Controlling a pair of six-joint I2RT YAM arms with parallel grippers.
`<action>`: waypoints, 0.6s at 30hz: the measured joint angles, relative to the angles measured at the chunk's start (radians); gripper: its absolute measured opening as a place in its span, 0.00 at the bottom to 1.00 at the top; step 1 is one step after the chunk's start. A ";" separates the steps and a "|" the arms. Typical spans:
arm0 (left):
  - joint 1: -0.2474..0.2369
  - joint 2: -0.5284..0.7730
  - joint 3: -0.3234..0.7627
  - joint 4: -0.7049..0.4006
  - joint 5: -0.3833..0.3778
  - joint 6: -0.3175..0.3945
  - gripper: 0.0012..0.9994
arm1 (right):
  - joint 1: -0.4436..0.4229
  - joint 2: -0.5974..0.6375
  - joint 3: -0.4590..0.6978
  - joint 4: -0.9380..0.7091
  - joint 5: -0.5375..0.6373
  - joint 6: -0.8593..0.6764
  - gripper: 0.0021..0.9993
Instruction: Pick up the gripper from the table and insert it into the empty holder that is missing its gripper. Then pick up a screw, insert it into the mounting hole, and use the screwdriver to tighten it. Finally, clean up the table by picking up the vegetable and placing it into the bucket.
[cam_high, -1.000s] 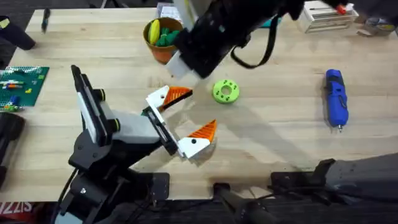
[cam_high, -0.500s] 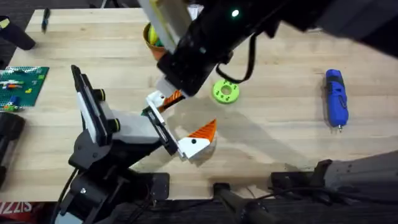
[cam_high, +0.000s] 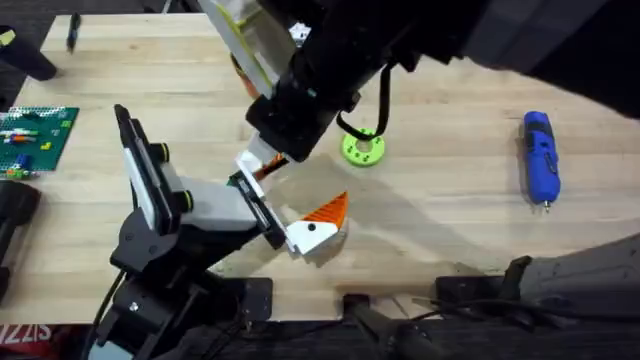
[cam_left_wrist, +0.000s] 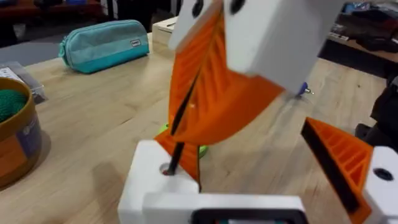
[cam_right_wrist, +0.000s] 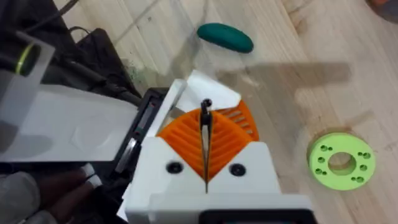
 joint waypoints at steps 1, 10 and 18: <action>0.000 0.000 0.000 0.000 0.000 0.000 0.99 | 0.000 0.012 0.000 0.000 0.007 0.000 0.00; 0.000 0.000 0.000 0.000 0.000 -0.005 0.99 | 0.000 0.021 0.000 0.003 0.008 0.000 0.00; 0.000 0.000 0.000 0.000 -0.001 -0.006 0.99 | 0.000 0.021 0.000 0.006 0.008 0.000 0.00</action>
